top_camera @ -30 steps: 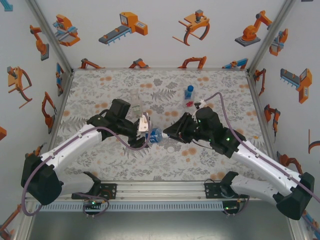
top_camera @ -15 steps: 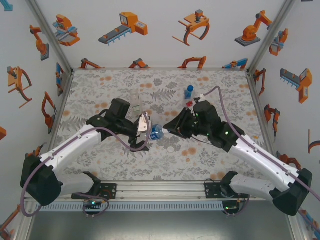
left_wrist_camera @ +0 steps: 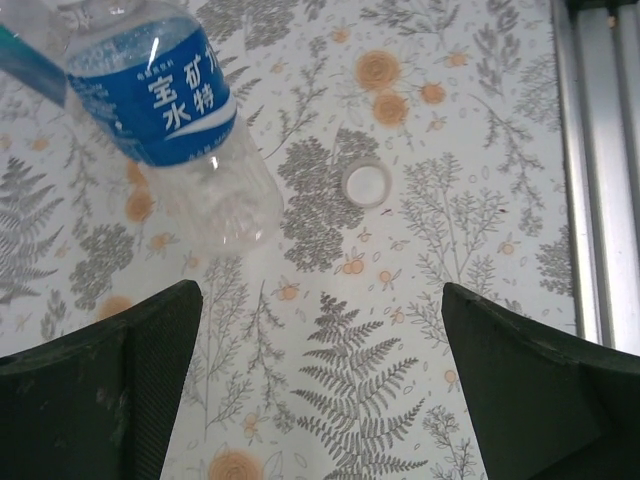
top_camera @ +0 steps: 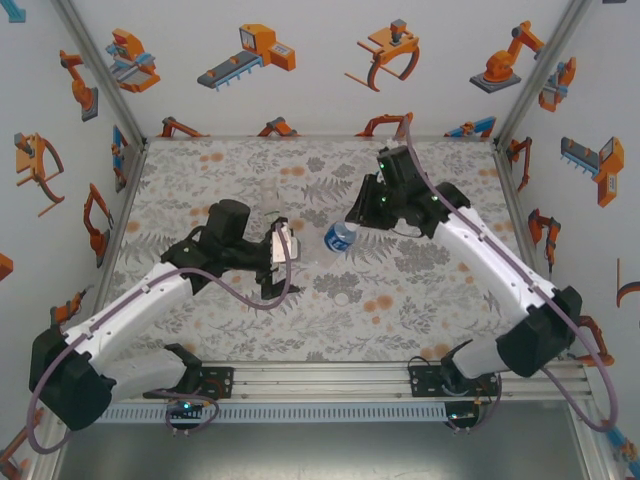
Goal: Screw on the bottle caps
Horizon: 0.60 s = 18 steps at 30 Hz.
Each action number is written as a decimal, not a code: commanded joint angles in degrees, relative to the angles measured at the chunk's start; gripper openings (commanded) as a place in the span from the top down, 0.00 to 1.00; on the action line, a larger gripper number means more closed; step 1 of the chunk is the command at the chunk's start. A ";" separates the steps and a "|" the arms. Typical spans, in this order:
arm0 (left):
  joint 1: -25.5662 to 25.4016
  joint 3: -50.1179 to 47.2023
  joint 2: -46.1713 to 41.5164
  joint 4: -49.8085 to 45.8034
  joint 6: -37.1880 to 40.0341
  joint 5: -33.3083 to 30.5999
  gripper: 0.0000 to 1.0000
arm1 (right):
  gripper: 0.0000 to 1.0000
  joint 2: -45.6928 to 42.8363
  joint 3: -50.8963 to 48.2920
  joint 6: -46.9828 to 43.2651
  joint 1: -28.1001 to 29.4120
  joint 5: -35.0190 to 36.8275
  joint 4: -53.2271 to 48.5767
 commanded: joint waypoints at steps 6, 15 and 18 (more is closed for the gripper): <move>1.24 0.78 -1.45 4.08 -11.37 -13.25 0.03 | 1.00 13.82 15.09 -18.42 -3.07 6.24 -3.28; 4.98 6.18 2.65 1.22 -21.24 -17.90 0.03 | 1.00 29.75 33.45 -27.56 -4.31 9.86 -6.53; 6.52 6.33 3.42 1.85 -23.14 -16.69 0.03 | 1.00 34.06 39.17 -29.78 -4.41 11.17 -8.38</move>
